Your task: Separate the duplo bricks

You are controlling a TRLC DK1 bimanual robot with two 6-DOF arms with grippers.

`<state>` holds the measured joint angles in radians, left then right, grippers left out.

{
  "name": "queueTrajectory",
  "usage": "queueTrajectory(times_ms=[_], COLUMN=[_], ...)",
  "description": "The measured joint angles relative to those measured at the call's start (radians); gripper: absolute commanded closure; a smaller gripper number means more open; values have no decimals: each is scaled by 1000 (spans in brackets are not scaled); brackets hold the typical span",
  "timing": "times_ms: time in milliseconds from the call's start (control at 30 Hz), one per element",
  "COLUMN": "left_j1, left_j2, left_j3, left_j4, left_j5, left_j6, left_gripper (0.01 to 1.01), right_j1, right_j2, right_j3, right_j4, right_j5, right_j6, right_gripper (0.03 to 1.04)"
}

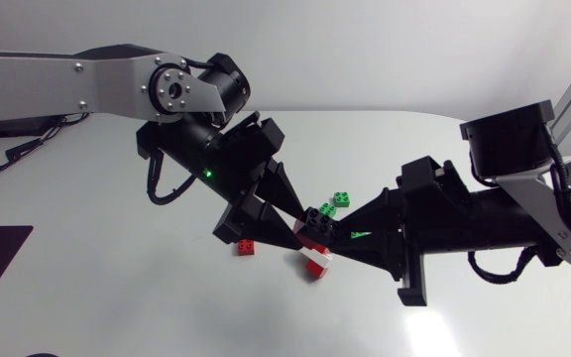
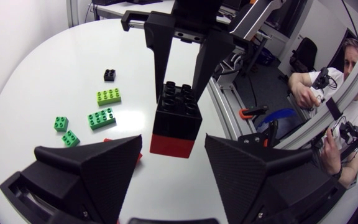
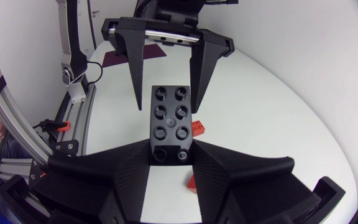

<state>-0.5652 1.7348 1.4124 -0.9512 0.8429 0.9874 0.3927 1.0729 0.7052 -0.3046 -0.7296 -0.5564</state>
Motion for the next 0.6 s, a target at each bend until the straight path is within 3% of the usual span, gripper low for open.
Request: queueTrajectory(times_ms=[133,600], left_j1=[0,0], left_j2=[0,0], left_j3=[0,1], left_j4=[-5,-23], left_j5=[16,24], left_j6=[0,14], left_gripper=[482,484], right_j1=[0,14], right_j2=[0,-3], right_j3=[0,6], right_j4=[0,0], right_j5=[-5,-8], right_j6=[11,39], right_gripper=[746,746])
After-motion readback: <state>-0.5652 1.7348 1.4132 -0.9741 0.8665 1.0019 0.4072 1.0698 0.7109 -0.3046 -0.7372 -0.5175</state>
